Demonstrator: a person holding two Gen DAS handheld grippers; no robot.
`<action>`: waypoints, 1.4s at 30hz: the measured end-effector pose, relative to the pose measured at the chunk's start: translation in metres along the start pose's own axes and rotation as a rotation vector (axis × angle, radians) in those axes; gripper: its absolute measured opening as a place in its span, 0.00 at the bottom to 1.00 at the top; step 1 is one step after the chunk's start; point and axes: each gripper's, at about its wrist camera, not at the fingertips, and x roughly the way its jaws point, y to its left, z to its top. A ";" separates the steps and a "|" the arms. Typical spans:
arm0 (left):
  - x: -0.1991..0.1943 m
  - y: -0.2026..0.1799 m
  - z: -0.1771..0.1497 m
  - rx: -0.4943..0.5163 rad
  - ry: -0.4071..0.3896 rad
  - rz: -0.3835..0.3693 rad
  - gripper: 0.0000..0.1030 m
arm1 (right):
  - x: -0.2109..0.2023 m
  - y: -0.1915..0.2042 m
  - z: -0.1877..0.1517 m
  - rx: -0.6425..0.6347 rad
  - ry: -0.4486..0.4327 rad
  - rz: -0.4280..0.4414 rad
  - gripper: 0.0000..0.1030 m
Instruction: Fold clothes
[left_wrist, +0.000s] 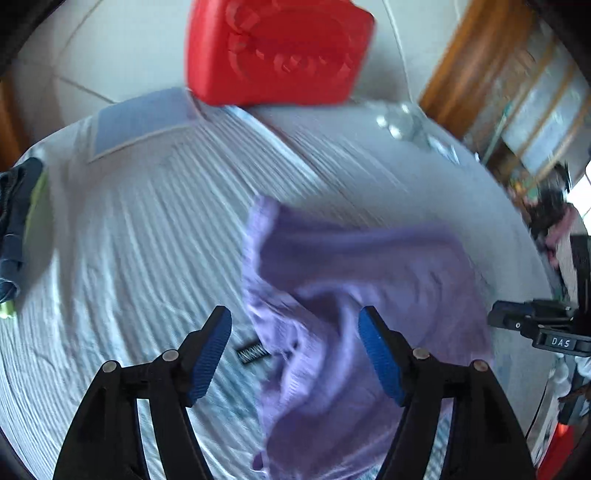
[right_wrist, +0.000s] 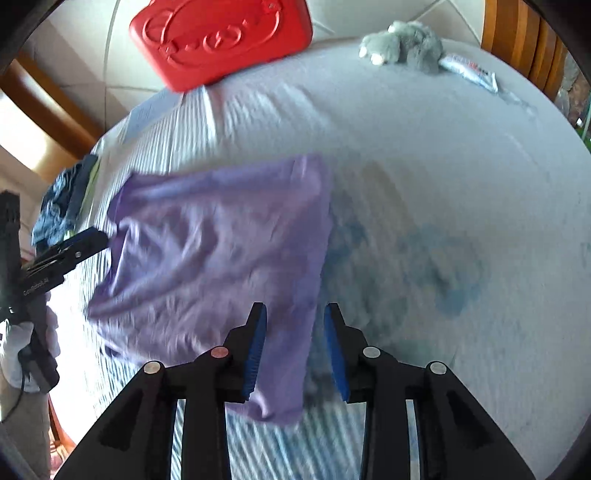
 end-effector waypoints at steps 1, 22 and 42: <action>0.004 -0.003 -0.003 0.009 0.014 0.018 0.69 | 0.003 0.001 -0.003 0.003 0.014 -0.004 0.31; -0.038 -0.004 -0.054 -0.125 0.023 -0.072 0.77 | -0.018 -0.010 -0.025 0.072 -0.023 0.055 0.56; -0.037 -0.001 -0.046 -0.122 0.030 -0.098 0.64 | -0.012 -0.012 -0.039 0.032 0.048 0.064 0.37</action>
